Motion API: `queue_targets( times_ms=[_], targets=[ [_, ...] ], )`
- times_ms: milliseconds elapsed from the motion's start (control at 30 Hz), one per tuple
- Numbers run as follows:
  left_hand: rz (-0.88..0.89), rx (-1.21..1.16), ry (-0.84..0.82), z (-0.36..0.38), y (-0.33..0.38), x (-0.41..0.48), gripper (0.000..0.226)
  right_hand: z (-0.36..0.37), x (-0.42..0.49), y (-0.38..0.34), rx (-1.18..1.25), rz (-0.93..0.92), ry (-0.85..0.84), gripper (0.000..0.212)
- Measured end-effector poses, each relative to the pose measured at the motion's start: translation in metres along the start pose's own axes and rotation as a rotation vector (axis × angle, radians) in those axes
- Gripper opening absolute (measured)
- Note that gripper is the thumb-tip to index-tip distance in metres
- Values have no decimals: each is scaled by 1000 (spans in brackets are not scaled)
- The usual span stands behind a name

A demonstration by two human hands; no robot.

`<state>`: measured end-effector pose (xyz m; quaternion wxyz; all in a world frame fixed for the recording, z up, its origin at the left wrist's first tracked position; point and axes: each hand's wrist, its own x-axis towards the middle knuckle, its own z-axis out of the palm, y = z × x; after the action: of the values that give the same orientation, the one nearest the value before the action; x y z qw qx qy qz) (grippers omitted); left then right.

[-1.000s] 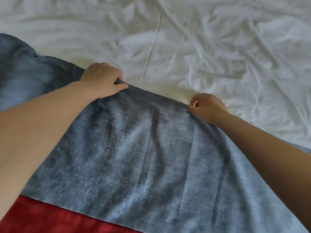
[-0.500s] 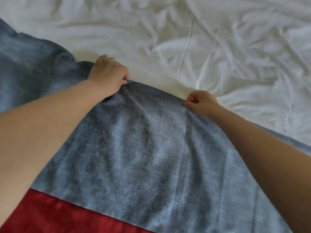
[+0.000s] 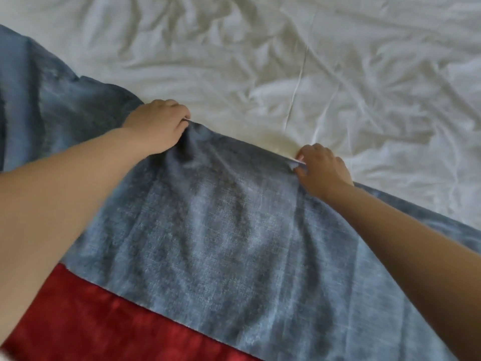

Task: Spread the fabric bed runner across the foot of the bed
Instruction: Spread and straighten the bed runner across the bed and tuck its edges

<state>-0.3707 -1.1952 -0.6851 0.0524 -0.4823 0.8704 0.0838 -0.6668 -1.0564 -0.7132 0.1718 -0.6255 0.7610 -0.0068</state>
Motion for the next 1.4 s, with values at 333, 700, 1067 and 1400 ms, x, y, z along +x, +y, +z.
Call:
queue_targets(
  times_ms=[333, 700, 1067, 1400],
  targets=[
    [-96, 41, -31, -31, -35, -28, 29, -13, 9, -68, 77, -50, -77, 28],
    [6, 32, -35, -17, -122, 12, 35, 11, 67, -183, 180, 25, -30, 30],
    [68, 358, -21, -23, -196, 37, 14, 17, 96, -210, 54, 251, 28, 13],
    [85, -293, -78, -26, -196, 53, 21, 19, 112, -230, 296, 274, 20, 10]
  ],
)
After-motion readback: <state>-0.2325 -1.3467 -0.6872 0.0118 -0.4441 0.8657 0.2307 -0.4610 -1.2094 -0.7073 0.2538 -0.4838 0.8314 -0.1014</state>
